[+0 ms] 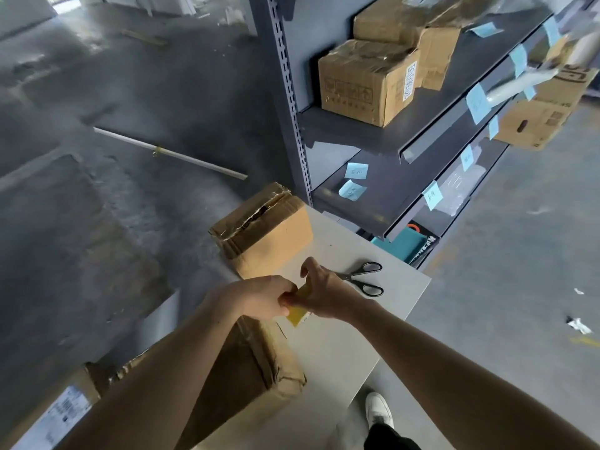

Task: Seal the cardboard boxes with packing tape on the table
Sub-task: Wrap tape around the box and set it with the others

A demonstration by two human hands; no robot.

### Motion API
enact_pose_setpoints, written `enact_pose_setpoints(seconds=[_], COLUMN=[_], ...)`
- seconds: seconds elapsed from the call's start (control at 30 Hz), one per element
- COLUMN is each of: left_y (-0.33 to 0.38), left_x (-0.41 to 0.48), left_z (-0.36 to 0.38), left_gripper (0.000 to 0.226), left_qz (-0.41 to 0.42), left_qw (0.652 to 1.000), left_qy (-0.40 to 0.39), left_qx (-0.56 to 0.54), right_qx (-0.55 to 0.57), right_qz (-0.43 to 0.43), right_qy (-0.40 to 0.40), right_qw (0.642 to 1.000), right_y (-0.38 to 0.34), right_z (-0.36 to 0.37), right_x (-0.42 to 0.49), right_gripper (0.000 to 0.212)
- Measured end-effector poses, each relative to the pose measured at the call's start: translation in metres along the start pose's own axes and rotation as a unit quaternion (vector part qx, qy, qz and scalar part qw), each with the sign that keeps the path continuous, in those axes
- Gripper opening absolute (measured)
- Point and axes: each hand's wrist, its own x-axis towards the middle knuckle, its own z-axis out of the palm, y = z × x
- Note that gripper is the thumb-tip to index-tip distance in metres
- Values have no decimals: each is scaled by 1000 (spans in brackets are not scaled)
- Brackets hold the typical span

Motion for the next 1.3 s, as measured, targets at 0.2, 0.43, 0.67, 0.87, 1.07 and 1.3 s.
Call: enact_pose_setpoints(seconds=[0.2, 0.43, 0.67, 0.87, 1.07, 1.3], left_y=[-6, -11, -20, -28, -31, -32], left_x=[18, 29, 39, 44, 42, 42], left_z=[-12, -18, -11, -10, -7, -6], left_gripper=[7, 27, 7, 14, 20, 21], left_qz=[-22, -23, -29, -32, -20, -21], left_qw=[999, 993, 983, 971, 962, 957], left_qy=[19, 25, 2, -21, -20, -17], left_qx=[-45, -112, -183, -236, -273, -290], right_qx=[3, 85, -115, -267, -242, -299], right_qz=[-36, -77, -17, 1, 6, -1], right_qy=[-22, -72, -1, 40, 127, 147], right_qw=[999, 991, 993, 963, 962, 943], right_y=[8, 28, 111, 148, 167, 157], right_z=[-18, -27, -35, -18, 3, 2], right_x=[35, 52, 46, 32, 16, 20], right_gripper=[72, 72, 66, 72, 73, 57])
